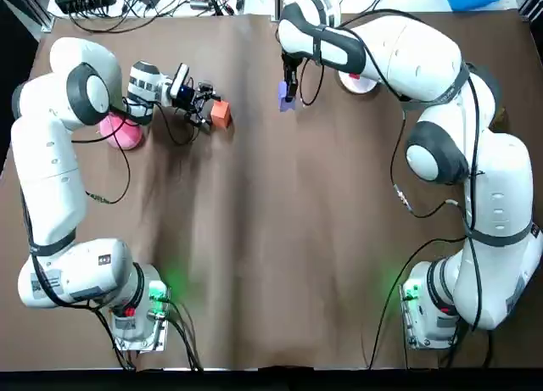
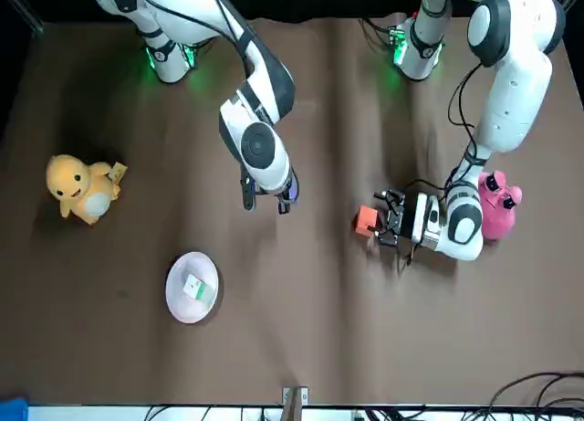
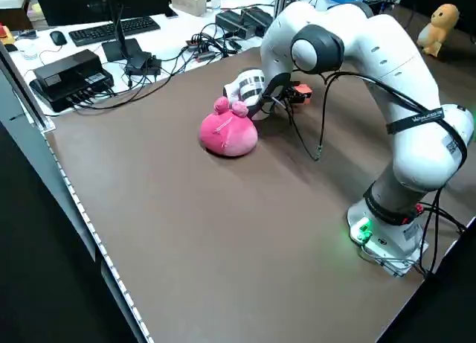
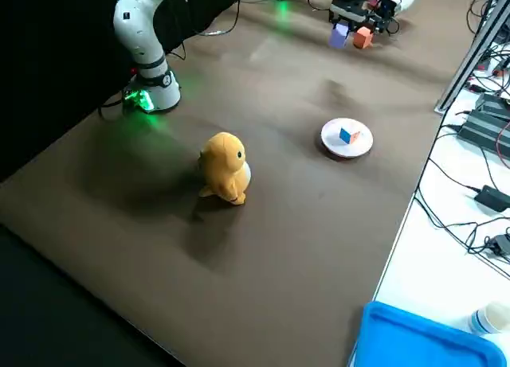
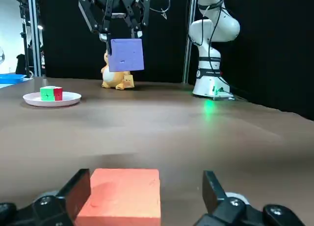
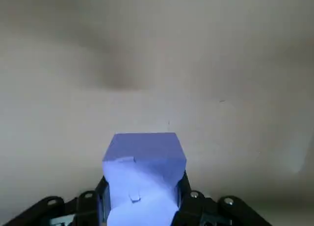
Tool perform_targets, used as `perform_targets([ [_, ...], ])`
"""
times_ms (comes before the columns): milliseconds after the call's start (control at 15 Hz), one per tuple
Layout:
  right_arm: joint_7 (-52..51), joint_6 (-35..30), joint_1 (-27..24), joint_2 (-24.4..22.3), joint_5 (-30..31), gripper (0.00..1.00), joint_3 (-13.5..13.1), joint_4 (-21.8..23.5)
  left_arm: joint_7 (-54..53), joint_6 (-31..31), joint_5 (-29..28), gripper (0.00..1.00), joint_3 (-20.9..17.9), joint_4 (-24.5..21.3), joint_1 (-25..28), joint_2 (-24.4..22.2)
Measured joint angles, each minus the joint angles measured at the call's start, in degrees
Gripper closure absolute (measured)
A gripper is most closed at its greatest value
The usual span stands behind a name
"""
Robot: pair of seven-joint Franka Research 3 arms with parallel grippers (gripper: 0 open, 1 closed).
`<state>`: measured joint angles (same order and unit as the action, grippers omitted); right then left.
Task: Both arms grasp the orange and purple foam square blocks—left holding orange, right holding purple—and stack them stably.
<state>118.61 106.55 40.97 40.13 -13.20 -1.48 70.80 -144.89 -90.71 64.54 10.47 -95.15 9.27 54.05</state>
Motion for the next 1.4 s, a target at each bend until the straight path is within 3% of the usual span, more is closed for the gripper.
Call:
perform_targets([
  [1400,0.00,0.00,0.01,0.00,0.00,0.46,0.02,-0.01,2.62,-0.28,-0.01,0.00,1.16,2.45,-0.24,2.11],
])
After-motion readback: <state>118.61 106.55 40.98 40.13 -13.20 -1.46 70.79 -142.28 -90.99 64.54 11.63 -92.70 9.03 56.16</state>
